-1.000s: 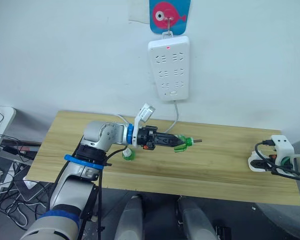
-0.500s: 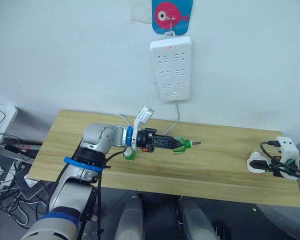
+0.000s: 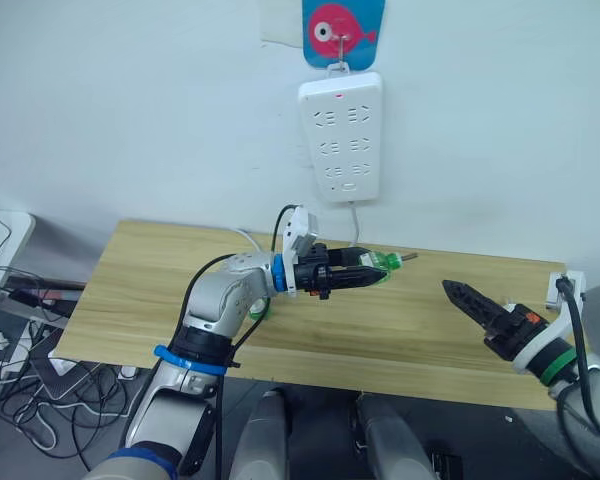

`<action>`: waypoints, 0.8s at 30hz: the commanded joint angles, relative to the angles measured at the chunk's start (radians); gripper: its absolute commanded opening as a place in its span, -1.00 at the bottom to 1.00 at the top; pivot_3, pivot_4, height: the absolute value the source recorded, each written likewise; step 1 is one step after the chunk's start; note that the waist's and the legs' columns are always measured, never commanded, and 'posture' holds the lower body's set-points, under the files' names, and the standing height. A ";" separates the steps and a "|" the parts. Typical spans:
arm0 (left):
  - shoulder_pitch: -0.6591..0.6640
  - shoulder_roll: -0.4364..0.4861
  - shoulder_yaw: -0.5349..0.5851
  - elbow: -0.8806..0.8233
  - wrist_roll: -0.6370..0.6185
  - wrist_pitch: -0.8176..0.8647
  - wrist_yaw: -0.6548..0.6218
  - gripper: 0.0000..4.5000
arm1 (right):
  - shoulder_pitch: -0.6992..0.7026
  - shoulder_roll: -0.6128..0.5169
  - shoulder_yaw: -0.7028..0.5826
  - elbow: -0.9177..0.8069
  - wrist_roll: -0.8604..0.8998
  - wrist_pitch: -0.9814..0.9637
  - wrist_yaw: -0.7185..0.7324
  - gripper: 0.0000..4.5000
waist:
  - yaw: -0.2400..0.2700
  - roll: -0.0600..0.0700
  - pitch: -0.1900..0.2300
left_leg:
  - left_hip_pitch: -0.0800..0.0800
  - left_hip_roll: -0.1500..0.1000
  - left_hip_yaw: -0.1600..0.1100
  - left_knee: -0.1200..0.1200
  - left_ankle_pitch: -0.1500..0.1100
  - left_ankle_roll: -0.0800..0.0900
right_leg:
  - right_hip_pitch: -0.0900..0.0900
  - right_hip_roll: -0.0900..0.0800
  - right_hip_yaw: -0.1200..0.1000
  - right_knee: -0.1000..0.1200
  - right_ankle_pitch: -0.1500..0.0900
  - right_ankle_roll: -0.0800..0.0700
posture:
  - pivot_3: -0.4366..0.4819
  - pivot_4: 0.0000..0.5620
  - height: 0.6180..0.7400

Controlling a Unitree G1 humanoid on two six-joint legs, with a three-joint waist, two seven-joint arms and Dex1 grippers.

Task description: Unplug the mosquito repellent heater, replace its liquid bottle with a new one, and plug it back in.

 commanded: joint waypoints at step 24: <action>0.100 -0.040 -0.065 -0.209 0.051 -0.135 0.080 -0.01 | -0.107 0.089 0.563 -0.048 -0.213 -0.574 -0.249 0.55 | -0.019 -0.002 -0.001 | 0.000 0.002 0.002 0.000 0.000 0.000 | -0.001 0.003 -0.001 0.000 0.001 0.002 | 0.08 0.08 1.00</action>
